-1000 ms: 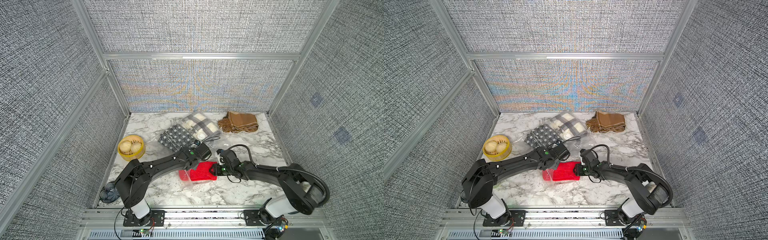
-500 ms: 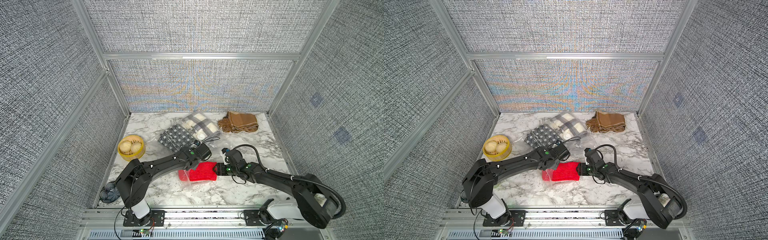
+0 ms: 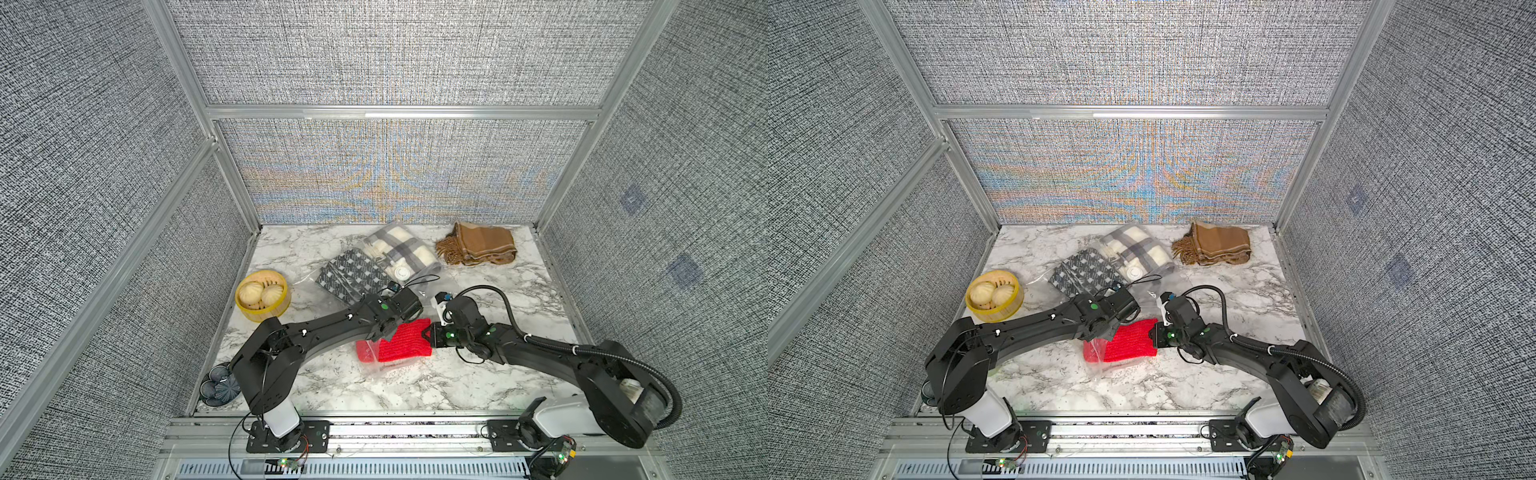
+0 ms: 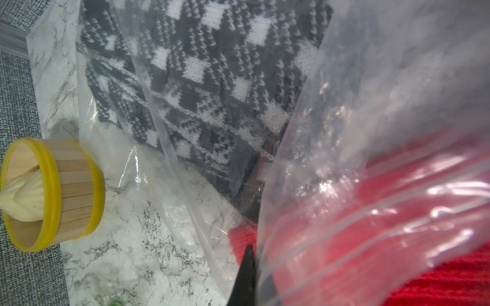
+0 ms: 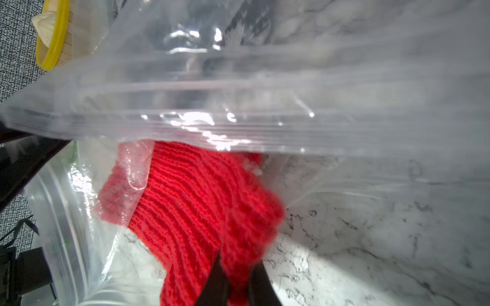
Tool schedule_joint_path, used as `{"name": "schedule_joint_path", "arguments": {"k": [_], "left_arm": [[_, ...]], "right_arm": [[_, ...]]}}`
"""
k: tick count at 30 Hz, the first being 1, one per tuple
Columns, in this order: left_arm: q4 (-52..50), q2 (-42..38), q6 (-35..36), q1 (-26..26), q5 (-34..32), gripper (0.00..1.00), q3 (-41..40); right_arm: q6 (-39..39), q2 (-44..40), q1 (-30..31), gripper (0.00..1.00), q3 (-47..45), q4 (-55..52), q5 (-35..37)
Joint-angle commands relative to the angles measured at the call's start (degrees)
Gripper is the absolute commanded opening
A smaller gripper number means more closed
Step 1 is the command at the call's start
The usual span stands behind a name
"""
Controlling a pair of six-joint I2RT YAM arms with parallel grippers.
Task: Take the scarf out of the vacuum bag
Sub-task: Take out the scarf from the vacuum bag.
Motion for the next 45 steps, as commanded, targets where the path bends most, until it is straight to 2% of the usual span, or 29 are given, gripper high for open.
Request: {"name": "schedule_joint_path", "arguments": {"k": [1,2,3,10,16,19,26,31,33,35,41,45], "left_arm": [[-0.47,-0.25,-0.16,0.0,-0.01,0.0,-0.07],[-0.48,-0.08,-0.23,0.0,-0.08,0.0,-0.05],[-0.52,0.03,-0.16,0.02,-0.08,0.0,-0.07],[-0.45,0.5,-0.13,0.05,0.08,0.0,0.37],[-0.59,0.22,-0.2,0.04,0.06,0.0,0.19],[-0.45,0.57,-0.17,-0.02,0.18,0.0,0.37],[-0.7,1.1,-0.22,0.05,0.2,0.0,0.37],[-0.4,1.31,-0.22,0.05,0.55,0.0,0.37],[-0.49,1.62,-0.24,0.03,0.4,0.0,0.37],[-0.6,1.76,-0.28,0.02,0.1,0.0,0.21],[-0.62,2.58,-0.17,-0.01,-0.18,0.0,-0.16],[-0.42,2.25,-0.2,0.05,0.51,0.0,-0.33]], "right_arm": [[-0.82,0.43,0.17,0.29,0.98,-3.71,0.85],[-1.01,0.57,0.14,0.37,1.3,-4.62,1.09],[-1.14,0.67,0.12,0.4,1.58,-5.18,1.17],[-0.31,-1.03,1.31,0.42,0.83,-4.55,0.22],[0.91,-3.13,3.1,0.32,-0.22,-5.1,0.82],[1.43,-5.34,3.09,0.22,0.23,-5.67,0.98],[1.93,-5.75,7.21,0.19,4.19,-4.06,-0.06],[1.79,-3.99,8.36,0.1,4.45,-2.24,-0.76],[0.58,-3.95,7.41,0.05,4.94,-4.99,1.56],[-0.31,-3.69,4.67,0.0,4.78,-7.18,1.02],[-2.79,-5.47,-1.28,0.0,1.98,-10.09,0.79],[-5.35,0.46,-3.09,0.06,2.39,-2.92,-8.95]]}}
